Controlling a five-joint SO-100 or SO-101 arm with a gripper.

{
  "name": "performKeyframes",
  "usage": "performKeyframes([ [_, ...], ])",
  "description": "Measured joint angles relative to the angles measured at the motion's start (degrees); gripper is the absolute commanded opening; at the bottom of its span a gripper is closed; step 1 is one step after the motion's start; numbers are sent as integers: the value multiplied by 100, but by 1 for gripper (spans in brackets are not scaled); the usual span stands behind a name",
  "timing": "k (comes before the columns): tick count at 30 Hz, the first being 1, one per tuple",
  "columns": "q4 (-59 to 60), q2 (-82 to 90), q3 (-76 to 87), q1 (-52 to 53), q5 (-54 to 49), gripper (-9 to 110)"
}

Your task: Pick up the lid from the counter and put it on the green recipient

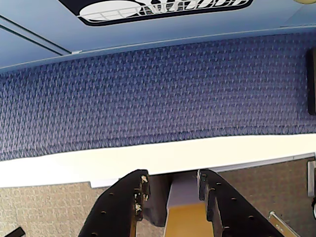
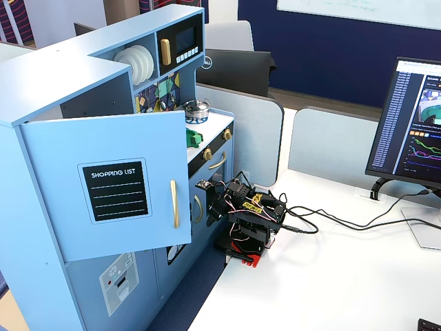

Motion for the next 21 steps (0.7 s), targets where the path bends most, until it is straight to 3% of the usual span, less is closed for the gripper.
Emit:
performKeyframes([
  [15, 0, 0, 0, 466, 18, 0],
  [21, -281, -431, -246, 984, 589, 0],
])
